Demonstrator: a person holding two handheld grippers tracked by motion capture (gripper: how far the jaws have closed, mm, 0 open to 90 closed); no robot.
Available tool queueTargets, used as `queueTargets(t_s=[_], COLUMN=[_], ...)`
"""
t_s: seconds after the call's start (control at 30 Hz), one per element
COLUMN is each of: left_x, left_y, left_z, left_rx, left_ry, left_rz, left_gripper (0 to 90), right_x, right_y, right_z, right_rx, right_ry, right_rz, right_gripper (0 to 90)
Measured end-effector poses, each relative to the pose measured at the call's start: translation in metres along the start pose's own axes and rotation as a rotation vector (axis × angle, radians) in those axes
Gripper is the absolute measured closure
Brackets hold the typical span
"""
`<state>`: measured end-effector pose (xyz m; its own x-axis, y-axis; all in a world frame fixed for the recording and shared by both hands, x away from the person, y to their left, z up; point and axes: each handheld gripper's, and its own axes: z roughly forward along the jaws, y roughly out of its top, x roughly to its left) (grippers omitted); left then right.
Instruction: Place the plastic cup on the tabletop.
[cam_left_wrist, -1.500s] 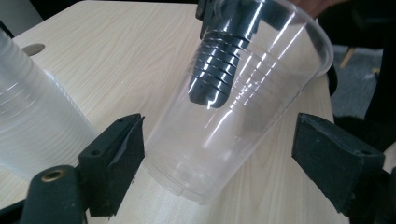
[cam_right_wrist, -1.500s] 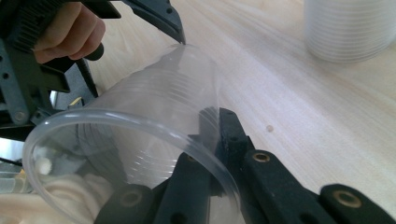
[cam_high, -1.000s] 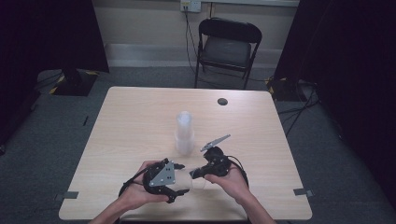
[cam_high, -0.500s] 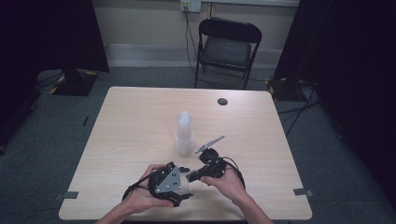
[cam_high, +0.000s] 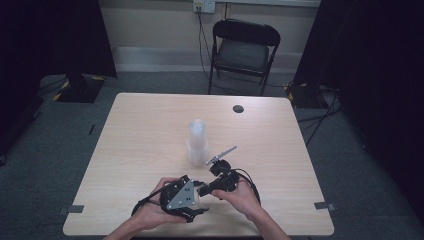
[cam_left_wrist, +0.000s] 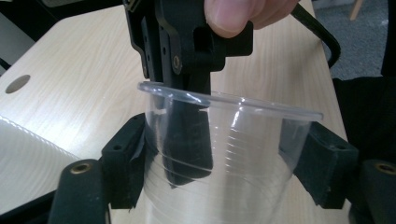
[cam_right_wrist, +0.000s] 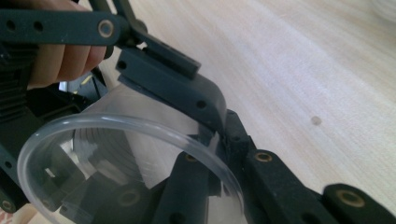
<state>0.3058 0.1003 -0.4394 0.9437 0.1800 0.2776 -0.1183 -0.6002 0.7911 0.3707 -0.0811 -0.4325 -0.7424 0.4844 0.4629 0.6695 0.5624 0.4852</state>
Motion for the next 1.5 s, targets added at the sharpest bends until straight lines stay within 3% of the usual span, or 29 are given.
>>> queueTargets(t_s=[0.13, 0.37, 0.53, 1.2, 1.5], left_x=[0.003, 0.003, 0.005, 0.017, 0.029], left_y=[0.001, -0.001, -0.002, -0.016, -0.026], left_z=[0.002, 0.003, 0.001, -0.004, -0.014], left_rx=[-0.03, -0.043, -0.057, -0.111, -0.143], left_ry=[0.021, 0.038, 0.042, 0.068, 0.107], left_rz=[-0.038, -0.044, -0.084, -0.247, -0.335], left_gripper=[30.5, 31.2, 31.4, 32.0, 32.2], right_x=[-0.003, -0.006, -0.006, -0.007, -0.004], right_y=[-0.001, -0.002, -0.002, -0.003, 0.0], right_z=[-0.005, -0.009, -0.013, -0.021, -0.03], right_rx=[-0.043, -0.061, -0.098, -0.148, -0.258], right_ry=[-0.008, -0.011, -0.023, -0.038, -0.046], right_rz=[0.02, 0.018, 0.009, -0.01, -0.046], right_gripper=[88.8, 85.4, 82.6, 72.1, 67.7])
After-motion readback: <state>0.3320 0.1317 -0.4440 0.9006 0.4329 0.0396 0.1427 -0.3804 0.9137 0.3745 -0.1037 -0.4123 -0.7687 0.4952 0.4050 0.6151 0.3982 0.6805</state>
